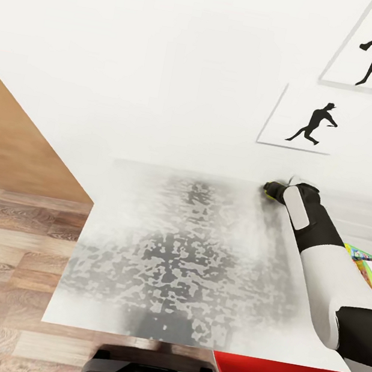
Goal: Put all the toys in the child's room - the three board games (two on the bed and one on the table), the two jigsaw puzzles on the table, and the tennis ball on the table - inside the toy box on the table in the child's room.
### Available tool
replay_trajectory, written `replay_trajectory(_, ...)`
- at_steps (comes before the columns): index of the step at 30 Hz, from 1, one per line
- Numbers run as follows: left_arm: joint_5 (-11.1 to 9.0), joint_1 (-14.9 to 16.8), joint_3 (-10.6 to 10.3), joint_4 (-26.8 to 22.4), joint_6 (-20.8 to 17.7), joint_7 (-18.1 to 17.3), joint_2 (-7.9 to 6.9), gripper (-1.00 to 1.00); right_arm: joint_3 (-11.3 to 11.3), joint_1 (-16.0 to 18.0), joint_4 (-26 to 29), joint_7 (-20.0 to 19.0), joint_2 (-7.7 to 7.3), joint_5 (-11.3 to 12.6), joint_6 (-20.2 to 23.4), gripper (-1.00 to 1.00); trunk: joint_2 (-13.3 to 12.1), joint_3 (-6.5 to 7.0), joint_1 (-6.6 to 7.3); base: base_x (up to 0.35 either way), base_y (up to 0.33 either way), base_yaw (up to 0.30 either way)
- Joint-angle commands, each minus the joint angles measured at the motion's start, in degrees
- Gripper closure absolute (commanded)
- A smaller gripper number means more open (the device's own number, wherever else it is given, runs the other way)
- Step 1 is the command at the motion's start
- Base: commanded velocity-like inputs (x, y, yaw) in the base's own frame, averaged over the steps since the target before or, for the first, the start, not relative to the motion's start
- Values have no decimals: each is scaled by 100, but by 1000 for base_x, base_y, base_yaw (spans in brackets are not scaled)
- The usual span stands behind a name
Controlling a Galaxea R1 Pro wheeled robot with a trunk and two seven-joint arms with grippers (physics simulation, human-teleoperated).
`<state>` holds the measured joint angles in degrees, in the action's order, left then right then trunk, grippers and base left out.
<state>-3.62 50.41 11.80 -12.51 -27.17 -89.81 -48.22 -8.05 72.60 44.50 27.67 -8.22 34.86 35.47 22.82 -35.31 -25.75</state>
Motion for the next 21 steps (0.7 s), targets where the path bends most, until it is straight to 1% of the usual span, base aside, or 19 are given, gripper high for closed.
replay_trajectory(1, -28, 4, -29, 3, -61, -19, -4, -100, -30, 14, 6, 56, -9, 59, 6, -100, 10, -8, -3, 0, 0, 0)
replay_trajectory(21, -26, 4, -29, 3, -61, -19, -4, -100, -21, 107, 0, 54, 13, 57, -24, -100, 10, -8, -3, 0, 0, 0)
